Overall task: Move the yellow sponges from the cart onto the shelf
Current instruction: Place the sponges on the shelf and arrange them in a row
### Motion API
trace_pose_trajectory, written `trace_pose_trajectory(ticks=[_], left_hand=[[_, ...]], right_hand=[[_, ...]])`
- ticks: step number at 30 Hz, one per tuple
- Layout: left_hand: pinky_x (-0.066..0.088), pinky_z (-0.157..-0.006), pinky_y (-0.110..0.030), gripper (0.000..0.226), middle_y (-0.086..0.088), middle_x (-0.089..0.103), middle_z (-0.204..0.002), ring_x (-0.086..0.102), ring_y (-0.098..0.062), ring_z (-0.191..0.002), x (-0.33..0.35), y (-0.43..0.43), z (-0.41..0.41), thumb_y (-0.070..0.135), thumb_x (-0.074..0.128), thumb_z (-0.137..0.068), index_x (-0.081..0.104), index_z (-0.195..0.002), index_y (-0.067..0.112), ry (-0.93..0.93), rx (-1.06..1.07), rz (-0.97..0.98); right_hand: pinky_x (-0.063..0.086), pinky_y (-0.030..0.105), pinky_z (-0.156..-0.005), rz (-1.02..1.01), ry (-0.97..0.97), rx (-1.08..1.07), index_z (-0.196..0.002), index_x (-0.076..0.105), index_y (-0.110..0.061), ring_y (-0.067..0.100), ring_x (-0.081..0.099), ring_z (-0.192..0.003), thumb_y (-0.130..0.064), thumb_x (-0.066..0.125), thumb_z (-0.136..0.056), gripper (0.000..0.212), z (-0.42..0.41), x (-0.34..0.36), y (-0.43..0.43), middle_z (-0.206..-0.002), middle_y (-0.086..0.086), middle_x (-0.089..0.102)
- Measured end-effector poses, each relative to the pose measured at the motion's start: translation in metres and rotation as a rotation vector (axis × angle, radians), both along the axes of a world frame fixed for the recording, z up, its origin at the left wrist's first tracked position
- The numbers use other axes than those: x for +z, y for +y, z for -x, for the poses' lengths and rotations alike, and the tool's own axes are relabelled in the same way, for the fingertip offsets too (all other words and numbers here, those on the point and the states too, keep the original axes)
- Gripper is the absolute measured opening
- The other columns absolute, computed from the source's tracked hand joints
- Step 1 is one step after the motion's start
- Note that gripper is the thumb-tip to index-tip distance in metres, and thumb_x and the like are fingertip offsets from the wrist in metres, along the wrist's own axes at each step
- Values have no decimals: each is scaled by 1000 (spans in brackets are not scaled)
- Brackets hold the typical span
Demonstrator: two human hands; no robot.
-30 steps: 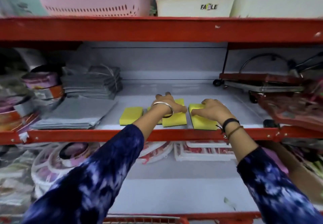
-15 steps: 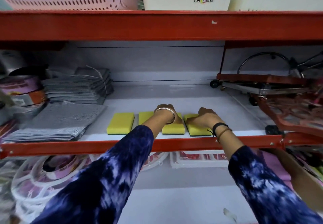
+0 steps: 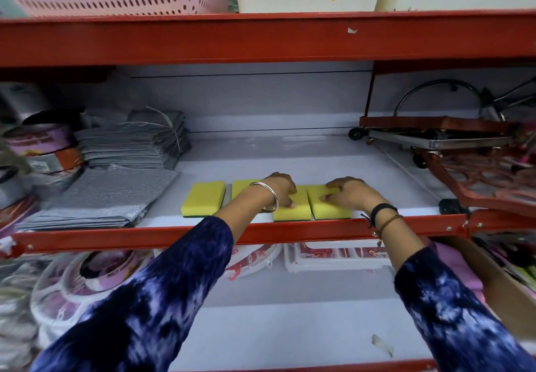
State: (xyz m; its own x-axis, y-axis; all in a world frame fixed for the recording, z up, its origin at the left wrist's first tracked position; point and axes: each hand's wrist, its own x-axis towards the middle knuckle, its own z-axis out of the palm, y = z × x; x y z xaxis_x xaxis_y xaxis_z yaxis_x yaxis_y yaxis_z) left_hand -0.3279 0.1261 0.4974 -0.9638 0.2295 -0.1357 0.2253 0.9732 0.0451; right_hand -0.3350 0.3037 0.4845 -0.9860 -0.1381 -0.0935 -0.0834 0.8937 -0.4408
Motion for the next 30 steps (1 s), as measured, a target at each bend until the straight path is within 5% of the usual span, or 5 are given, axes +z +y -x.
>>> trace_pose_trajectory(ticks=[24, 30], left_hand=[[36, -111, -35, 42, -11, 54, -139, 45, -31, -130, -13, -4, -34, 24, 61, -89, 59, -129, 12, 155, 8, -159], [35, -112, -40, 31, -10, 57, -132, 43, -31, -130, 0, -68, -21, 20, 59, -90, 65, -119, 12, 405, 148, -245]], right_hand=[[33, 39, -114, 8, 26, 16, -141, 45, -15, 29, 37, -138, -43, 60, -88, 62, -31, -5, -4, -148, 12, 44], [42, 43, -106, 136, 297, 1, -138, 47, -12, 36, 47, -128, -50, 64, -83, 69, -29, 6, -40, -139, 18, 47]])
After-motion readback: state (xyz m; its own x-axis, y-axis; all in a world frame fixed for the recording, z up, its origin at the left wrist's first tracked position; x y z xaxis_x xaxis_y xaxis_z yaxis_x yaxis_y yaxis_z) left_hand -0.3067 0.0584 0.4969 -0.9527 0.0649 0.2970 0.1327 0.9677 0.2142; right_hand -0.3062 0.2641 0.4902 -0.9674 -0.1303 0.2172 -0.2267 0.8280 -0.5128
